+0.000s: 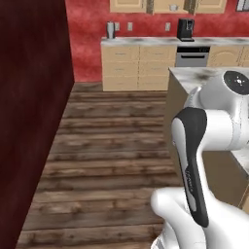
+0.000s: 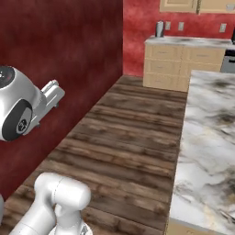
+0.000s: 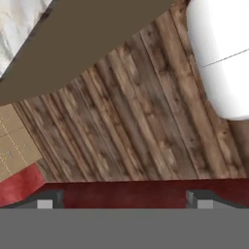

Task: Retrieve the tupperware and aluminum foil from the cabinet and place them on the dining counter near the plate with carrot and squash to prepare for storing leftovers.

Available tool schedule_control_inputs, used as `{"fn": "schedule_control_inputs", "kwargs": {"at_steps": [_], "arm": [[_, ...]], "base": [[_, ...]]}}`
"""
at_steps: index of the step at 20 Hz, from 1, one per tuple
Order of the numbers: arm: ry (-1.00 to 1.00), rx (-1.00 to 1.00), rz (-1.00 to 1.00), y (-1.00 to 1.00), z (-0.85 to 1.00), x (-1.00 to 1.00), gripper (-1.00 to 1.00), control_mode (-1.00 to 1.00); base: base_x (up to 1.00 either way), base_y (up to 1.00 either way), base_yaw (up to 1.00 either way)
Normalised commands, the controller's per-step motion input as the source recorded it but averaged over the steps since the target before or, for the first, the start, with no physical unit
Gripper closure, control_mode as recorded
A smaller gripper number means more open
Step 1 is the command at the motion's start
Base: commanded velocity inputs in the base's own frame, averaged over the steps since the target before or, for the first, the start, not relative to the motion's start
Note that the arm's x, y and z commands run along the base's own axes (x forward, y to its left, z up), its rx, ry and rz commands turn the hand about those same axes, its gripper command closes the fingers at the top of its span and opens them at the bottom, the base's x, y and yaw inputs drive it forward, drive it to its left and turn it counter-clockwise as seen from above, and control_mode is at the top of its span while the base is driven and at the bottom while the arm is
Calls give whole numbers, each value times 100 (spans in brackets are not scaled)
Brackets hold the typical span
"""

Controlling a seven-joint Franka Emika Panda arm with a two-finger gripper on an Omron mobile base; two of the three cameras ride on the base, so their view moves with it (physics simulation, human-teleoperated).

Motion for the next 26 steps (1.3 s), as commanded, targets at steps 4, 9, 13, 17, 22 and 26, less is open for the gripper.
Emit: {"fn": "schedule_control_inputs", "kwargs": {"at_steps": [4, 9, 13, 17, 22, 26], "arm": [[0, 0, 0, 0, 0, 0, -100, 100], [0, 0, 0, 0, 0, 0, -100, 100], [0, 0, 0, 0, 0, 0, -100, 100], [0, 0, 0, 0, 0, 0, -100, 100], [0, 0, 0, 0, 0, 0, -100, 100], [0, 0, 0, 0, 0, 0, -100, 100]], "base": [[100, 35, -29], [100, 24, -24], [100, 16, -31], [100, 4, -36], [100, 38, -31], [100, 76, -18]]}}
